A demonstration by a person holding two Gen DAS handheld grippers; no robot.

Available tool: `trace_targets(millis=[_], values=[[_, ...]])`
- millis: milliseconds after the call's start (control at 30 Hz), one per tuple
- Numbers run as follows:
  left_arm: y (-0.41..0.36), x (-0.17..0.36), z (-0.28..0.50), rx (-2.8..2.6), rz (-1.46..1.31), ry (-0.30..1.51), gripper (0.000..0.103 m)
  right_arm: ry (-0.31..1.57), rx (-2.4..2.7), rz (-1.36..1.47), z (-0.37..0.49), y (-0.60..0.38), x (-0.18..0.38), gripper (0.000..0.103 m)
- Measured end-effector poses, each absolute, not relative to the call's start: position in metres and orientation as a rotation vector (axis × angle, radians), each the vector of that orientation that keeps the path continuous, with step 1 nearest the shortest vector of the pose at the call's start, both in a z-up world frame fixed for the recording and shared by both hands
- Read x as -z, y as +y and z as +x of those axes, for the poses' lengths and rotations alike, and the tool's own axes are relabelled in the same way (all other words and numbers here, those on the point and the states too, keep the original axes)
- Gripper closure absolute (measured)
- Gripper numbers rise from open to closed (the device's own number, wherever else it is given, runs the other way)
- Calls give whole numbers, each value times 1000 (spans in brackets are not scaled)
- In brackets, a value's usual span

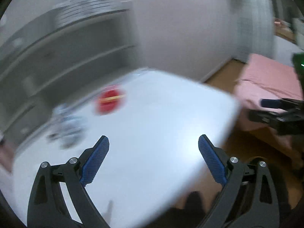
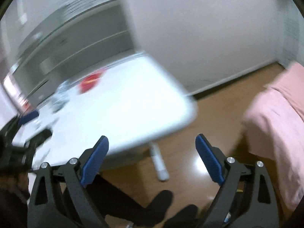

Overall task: Collect trash
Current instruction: 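Move both open tools back to the desk, then grasp the white cap with the left tool while the right grasps the white tube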

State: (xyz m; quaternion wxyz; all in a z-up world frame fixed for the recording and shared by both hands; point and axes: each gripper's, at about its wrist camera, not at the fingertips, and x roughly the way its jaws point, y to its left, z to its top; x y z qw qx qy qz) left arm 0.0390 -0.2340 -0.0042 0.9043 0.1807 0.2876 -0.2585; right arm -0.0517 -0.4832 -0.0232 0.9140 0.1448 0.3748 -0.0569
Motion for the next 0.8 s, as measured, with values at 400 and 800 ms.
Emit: trace_targets(millis=[400, 800], values=[[-44, 50, 148, 180, 278, 794, 11, 905, -244, 57, 41, -269, 55, 14], [-39, 67, 176, 258, 273, 883, 78, 946, -267, 49, 79, -211, 61, 14]])
